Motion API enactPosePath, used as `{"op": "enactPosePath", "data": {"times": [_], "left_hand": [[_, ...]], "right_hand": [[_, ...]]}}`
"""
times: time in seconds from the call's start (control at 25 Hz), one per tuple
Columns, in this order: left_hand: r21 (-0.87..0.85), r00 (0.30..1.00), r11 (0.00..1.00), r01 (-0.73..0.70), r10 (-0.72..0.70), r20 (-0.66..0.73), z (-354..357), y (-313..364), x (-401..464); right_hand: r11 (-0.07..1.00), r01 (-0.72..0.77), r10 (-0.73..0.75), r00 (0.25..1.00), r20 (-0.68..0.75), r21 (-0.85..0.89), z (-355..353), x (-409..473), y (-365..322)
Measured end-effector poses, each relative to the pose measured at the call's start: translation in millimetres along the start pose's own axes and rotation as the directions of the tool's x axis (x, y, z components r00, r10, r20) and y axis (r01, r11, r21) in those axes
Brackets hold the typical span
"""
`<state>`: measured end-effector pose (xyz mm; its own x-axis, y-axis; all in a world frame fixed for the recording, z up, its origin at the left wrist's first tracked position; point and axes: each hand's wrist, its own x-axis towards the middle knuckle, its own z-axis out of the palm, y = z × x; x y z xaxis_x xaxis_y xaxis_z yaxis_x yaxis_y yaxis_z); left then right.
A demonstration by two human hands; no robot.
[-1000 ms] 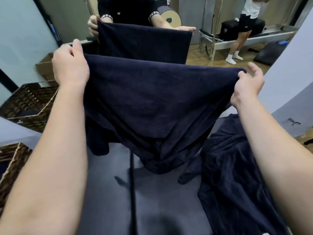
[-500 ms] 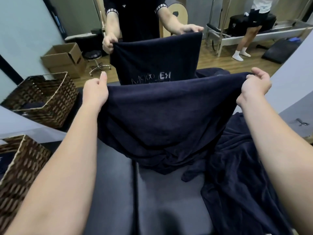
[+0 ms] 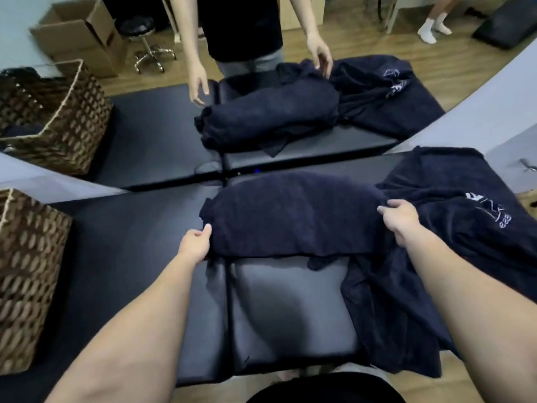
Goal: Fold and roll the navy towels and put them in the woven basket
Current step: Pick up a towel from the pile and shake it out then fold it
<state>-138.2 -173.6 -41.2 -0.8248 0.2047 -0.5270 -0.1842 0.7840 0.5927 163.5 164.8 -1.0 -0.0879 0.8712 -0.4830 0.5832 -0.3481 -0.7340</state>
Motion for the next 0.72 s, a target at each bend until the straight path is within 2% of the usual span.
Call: {"op": "enactPosePath", "data": {"times": [0.12,0.24,0.32,0.4,0.48,0.56,0.64,0.72], "left_hand": [[-0.094,0.985,0.981,0.167,-0.162,0.058,25.9,-48.0,-1.5],[-0.170,0.982,0.968,0.184,-0.188,-0.010,36.4,-47.8,-2.1],[-0.286,0.983,0.941,0.181,-0.186,0.012,38.9,-33.9,-8.6],[-0.340,0.986,0.926,0.164,-0.166,0.024,40.0,-25.5,-9.0],[-0.298,0.988,0.942,0.156,-0.148,0.050,40.7,-25.9,0.0],[-0.206,0.991,0.971,0.123,-0.109,0.081,39.0,-22.2,2.9],[-0.039,0.997,0.997,0.068,-0.067,0.026,37.9,-14.6,1.7],[0.108,0.995,0.993,0.050,-0.040,-0.097,33.9,-3.3,-2.8]], "right_hand": [[0.992,-0.049,0.052,0.998,0.021,-0.119,12.6,3.5,38.4],[0.924,-0.060,0.006,0.990,-0.142,-0.379,23.1,3.7,45.8],[0.892,-0.100,0.015,0.981,-0.193,-0.440,27.8,-0.6,48.4],[0.873,-0.127,0.047,0.983,-0.179,-0.471,30.2,-1.2,58.5],[0.852,-0.107,0.044,0.990,-0.134,-0.512,31.2,1.4,69.8],[0.879,-0.059,0.007,0.994,-0.110,-0.473,30.0,6.2,75.8],[0.929,-0.021,-0.036,0.989,-0.145,-0.370,27.9,8.6,74.2],[0.964,0.004,-0.059,0.978,-0.200,-0.265,24.8,10.5,70.5]]}}
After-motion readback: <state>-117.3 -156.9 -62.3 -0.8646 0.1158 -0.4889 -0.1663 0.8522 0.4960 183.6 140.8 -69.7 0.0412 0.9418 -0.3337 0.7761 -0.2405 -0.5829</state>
